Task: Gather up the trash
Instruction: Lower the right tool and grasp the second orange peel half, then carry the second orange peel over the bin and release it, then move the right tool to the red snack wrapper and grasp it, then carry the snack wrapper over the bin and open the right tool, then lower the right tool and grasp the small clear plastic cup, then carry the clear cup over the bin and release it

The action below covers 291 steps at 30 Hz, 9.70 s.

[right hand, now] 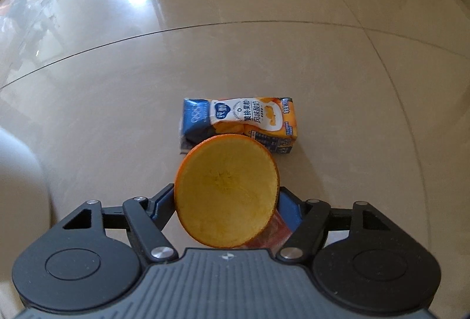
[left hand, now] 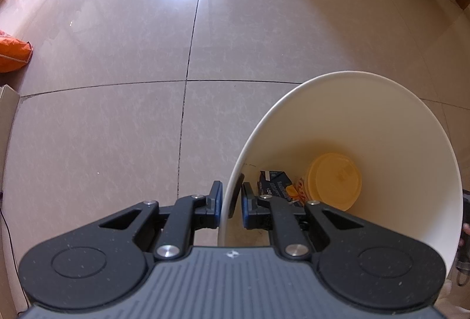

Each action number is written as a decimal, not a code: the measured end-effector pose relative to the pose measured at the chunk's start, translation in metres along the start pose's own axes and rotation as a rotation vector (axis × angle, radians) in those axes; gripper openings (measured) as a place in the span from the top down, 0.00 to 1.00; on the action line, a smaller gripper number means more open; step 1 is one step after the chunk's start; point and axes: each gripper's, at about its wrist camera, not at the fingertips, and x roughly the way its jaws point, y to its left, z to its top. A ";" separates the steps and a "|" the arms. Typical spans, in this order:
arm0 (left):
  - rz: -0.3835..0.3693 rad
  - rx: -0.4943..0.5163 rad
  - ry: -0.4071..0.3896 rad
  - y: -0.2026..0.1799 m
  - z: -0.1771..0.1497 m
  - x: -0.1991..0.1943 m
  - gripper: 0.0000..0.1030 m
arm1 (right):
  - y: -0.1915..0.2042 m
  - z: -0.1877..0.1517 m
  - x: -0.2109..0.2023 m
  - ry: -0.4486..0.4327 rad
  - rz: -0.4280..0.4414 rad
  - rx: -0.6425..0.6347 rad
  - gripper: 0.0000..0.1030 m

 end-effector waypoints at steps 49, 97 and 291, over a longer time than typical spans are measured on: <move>-0.016 0.002 -0.008 0.004 -0.003 0.001 0.90 | 0.186 0.019 -0.293 -0.181 0.323 -0.445 0.06; 0.019 0.002 -0.005 -0.005 -0.002 0.000 0.89 | -0.050 -0.025 0.071 0.082 0.073 0.712 0.07; -0.033 -0.033 -0.005 0.010 -0.002 0.001 0.90 | 0.215 0.019 -0.312 -0.078 0.419 -0.493 0.34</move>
